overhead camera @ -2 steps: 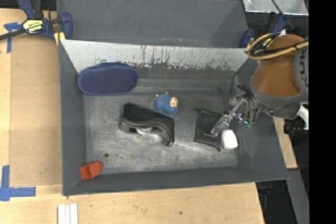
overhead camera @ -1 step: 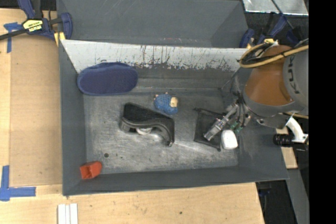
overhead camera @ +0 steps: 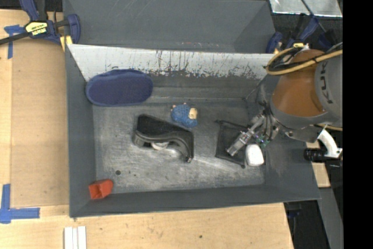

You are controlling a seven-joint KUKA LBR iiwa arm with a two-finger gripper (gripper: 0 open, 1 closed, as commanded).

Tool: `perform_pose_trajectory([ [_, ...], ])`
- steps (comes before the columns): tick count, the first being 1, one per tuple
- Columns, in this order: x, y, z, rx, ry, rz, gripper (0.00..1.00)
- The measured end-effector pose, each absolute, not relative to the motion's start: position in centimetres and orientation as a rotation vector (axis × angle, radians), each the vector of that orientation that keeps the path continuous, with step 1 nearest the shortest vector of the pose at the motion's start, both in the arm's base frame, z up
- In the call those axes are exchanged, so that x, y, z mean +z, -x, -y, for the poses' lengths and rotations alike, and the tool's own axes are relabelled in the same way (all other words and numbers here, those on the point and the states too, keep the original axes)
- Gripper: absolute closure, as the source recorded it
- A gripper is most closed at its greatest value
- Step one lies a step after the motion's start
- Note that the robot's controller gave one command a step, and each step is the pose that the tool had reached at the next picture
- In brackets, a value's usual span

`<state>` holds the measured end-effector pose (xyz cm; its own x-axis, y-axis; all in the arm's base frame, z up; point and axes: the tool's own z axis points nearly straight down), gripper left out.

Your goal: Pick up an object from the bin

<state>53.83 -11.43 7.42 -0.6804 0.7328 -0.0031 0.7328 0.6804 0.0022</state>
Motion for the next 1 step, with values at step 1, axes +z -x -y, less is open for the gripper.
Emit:
perform_pose_trajectory([
  [1, 7.71, -54.14, 11.55, 0.003, -1.251, -2.865, 1.0],
])
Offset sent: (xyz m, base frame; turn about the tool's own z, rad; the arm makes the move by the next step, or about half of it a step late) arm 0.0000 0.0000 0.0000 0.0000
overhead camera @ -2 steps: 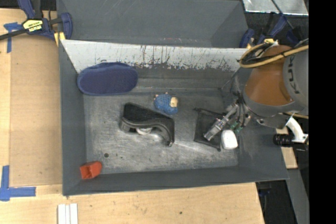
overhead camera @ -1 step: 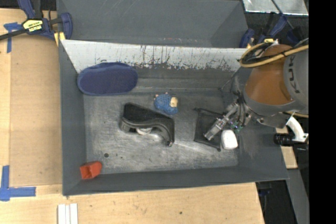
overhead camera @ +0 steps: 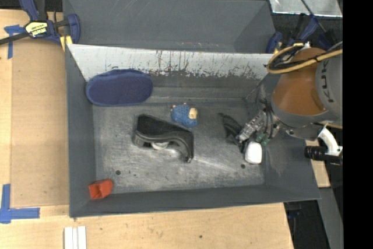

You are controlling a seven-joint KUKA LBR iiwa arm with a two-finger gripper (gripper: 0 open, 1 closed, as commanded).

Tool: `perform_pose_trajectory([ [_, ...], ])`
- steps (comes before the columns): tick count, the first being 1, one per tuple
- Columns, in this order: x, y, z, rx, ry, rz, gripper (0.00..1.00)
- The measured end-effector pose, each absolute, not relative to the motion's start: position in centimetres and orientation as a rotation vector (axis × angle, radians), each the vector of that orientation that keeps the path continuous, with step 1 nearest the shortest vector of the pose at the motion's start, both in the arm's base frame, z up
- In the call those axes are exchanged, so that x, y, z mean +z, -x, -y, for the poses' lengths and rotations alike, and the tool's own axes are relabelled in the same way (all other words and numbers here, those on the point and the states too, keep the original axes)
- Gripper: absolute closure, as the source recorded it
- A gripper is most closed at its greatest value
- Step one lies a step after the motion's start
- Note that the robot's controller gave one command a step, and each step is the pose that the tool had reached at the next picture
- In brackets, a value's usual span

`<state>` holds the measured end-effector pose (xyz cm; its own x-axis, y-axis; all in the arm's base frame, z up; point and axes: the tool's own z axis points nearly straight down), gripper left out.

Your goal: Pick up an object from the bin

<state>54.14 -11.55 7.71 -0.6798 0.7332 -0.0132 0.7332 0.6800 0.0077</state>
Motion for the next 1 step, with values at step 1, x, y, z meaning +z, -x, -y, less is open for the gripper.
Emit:
perform_pose_trajectory([
  [1, 16.73, -54.37, 11.69, 0.003, -1.248, -2.872, 1.0],
])
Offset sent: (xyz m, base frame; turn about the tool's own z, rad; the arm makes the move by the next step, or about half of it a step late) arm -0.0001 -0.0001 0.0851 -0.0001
